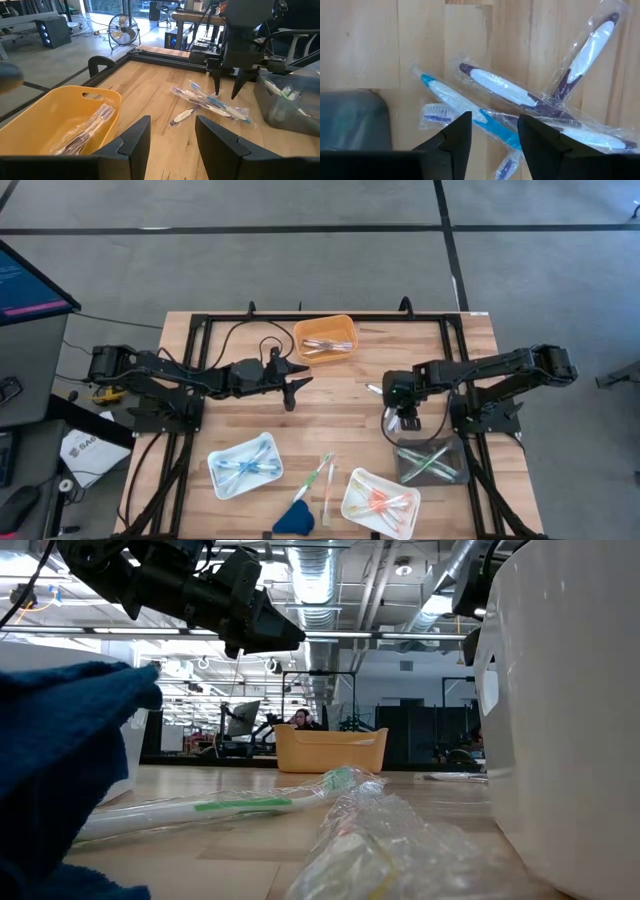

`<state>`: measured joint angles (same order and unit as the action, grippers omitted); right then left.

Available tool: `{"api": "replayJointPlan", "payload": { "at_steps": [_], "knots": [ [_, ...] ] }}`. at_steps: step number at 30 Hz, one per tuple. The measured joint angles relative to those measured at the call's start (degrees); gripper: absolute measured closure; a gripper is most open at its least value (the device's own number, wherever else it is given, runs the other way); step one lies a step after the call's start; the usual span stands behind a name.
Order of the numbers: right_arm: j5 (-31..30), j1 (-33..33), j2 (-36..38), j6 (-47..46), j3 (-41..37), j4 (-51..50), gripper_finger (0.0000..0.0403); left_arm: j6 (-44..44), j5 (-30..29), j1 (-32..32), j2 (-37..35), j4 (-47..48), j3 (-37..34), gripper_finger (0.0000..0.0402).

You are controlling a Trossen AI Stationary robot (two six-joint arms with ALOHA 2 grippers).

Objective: Pick & Place Toothbrushes
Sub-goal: Put the purple toothbrush into the yellow bin

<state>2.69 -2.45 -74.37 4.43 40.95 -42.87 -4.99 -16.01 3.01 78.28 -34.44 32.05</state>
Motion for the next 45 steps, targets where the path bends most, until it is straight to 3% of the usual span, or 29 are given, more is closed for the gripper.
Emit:
{"api": "replayJointPlan", "payload": {
  "at_steps": [8, 15, 18, 27, 34, 40, 42, 45],
  "knots": [
    [-4.1, -5.0, 0.0, -6.5, 0.0, 0.0, 0.026, 0.0, 0.0, 0.0, 0.0, 0.0, 0.0, 0.0253],
    [-4.2, -12.1, 0.0, -29.3, 0.0, -0.4, 0.0266, 0.0, 0.0, 0.0, 0.0, 0.1, 0.0, 0.0253],
    [-4.2, -14.2, 0.0, -33.9, 0.0, -0.9, 0.0263, 0.0, 0.0, 0.0, 0.0, 0.1, 0.0, 0.0253],
    [-4.2, -16.3, 0.0, -32.3, 0.0, -0.8, 0.0248, 0.0, 0.0, 0.0, 0.0, 0.2, 0.0, 0.0253],
    [-4.2, -13.5, 0.0, -12.1, 0.0, 0.6, 0.0253, 0.0, 0.0, 0.0, 0.0, 0.3, 0.0, 0.0253],
    [-4.2, -10.5, 0.0, -9.0, 0.0, 1.5, 0.0274, 0.0, 0.0, 0.0, 0.0, 0.3, 0.0, 0.0253],
    [-4.0, -10.3, 0.0, -16.0, 0.0, 1.6, 0.0281, 0.0, 0.0, 0.0, 0.0, 0.3, 0.0, 0.0253],
    [-4.0, -11.4, 0.0, -36.3, 0.0, 1.6, 0.0288, 0.0, 0.0, 0.0, 0.0, 0.3, 0.0, 0.0253]
  ]
}}
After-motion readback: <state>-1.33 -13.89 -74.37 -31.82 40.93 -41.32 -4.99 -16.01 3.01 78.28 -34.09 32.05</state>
